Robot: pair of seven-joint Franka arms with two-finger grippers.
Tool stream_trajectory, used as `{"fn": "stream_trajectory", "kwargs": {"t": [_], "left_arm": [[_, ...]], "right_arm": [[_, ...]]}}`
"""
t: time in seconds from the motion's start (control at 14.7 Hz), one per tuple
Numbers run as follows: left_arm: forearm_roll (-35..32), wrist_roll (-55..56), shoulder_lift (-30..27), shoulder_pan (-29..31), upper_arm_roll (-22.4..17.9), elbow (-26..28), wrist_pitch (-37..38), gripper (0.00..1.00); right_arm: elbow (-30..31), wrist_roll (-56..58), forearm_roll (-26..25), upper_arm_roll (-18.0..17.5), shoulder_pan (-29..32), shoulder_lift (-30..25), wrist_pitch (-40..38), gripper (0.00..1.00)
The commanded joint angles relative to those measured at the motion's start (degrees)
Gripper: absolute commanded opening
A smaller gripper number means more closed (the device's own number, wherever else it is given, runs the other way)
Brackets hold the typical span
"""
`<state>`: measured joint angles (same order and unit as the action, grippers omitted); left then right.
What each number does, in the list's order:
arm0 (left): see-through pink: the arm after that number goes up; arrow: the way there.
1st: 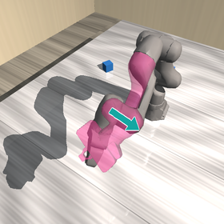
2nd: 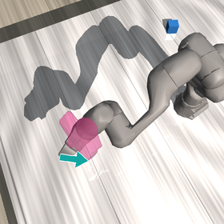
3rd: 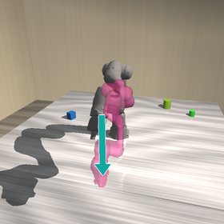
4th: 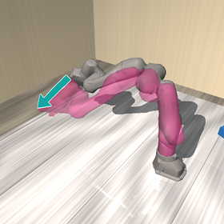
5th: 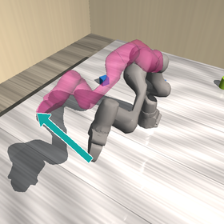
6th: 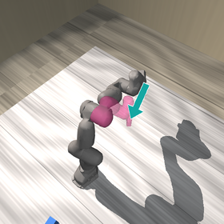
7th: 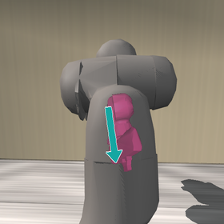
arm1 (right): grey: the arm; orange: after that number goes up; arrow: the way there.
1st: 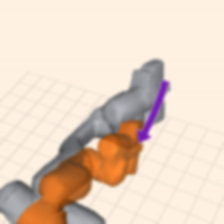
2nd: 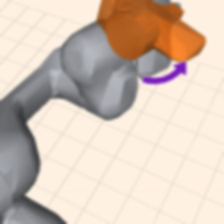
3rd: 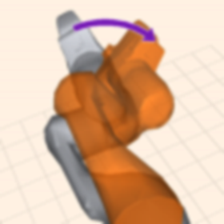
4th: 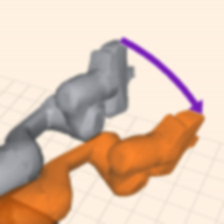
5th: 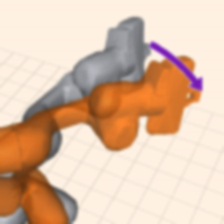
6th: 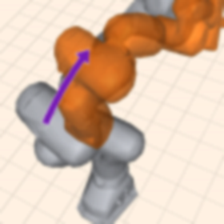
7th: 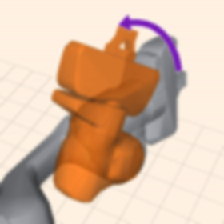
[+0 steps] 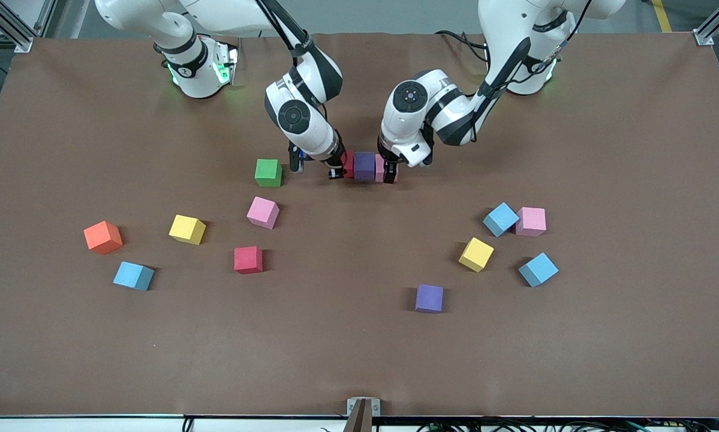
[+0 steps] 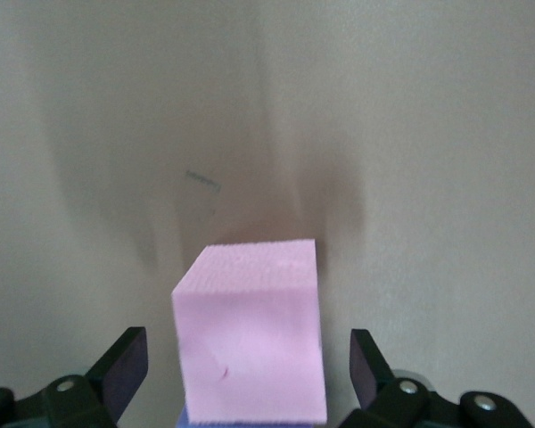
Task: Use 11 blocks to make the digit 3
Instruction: 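Set the pink cube beside purple while the right gripper sets red beside purple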
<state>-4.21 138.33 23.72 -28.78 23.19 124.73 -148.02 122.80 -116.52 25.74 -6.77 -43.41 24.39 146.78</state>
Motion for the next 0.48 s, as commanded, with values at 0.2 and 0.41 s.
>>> {"fn": "stream_trajectory", "kwargs": {"t": [0.2,0.41], "left_arm": [[0.52,-4.64,-5.26,1.01,0.72,-8.59,18.87,1.0],[0.35,-11.57,-4.65,4.42,0.28,-13.97,23.48,1.0]], "right_arm": [[-0.89,-1.34,0.71,0.44,0.51,-0.04,-2.55,1.0],[-1.95,-1.43,0.71,0.44,0.43,-0.21,-3.96,1.0]]}}
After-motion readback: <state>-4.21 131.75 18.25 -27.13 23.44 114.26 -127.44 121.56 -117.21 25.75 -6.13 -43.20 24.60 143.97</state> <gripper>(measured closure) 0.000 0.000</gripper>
